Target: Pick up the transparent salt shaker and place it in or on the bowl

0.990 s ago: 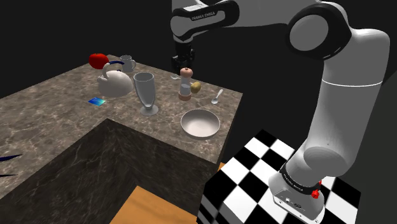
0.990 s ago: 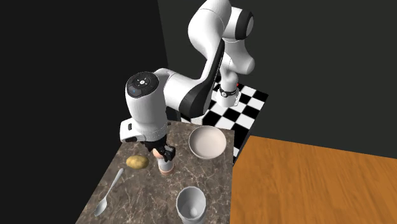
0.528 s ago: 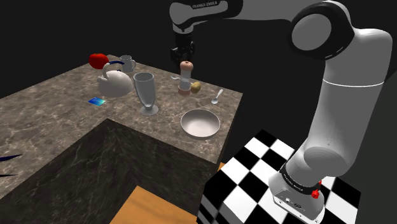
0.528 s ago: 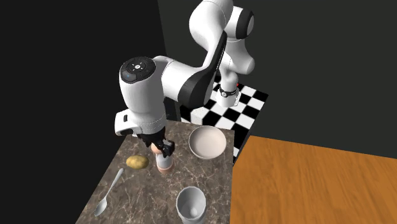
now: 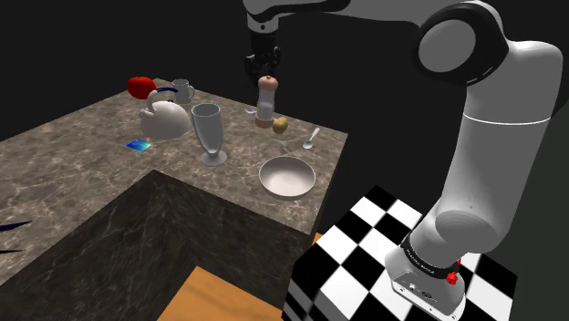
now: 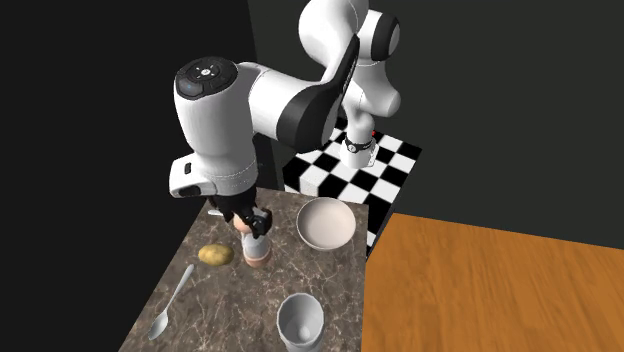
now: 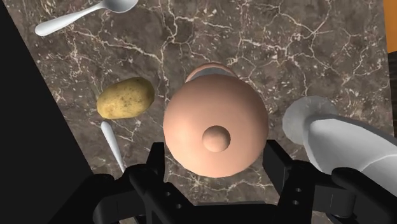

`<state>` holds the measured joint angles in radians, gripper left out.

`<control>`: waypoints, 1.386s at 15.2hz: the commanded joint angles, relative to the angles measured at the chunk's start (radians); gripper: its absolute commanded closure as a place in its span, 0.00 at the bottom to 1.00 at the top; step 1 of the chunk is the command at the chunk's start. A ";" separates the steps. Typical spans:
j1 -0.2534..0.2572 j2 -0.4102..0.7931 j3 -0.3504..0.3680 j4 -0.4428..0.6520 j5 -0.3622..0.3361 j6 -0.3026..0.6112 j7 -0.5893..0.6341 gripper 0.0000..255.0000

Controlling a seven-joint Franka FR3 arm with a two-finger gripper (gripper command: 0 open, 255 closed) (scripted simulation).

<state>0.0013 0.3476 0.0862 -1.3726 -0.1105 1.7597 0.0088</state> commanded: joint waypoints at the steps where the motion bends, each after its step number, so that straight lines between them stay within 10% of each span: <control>1: 0.001 0.003 0.000 0.021 0.000 -0.019 -0.001 1.00; 21: 0.081 -0.635 0.082 -0.594 0.073 -0.049 0.149 1.00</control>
<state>0.0808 -0.2773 0.1662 -1.9491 -0.0399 1.7044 0.1539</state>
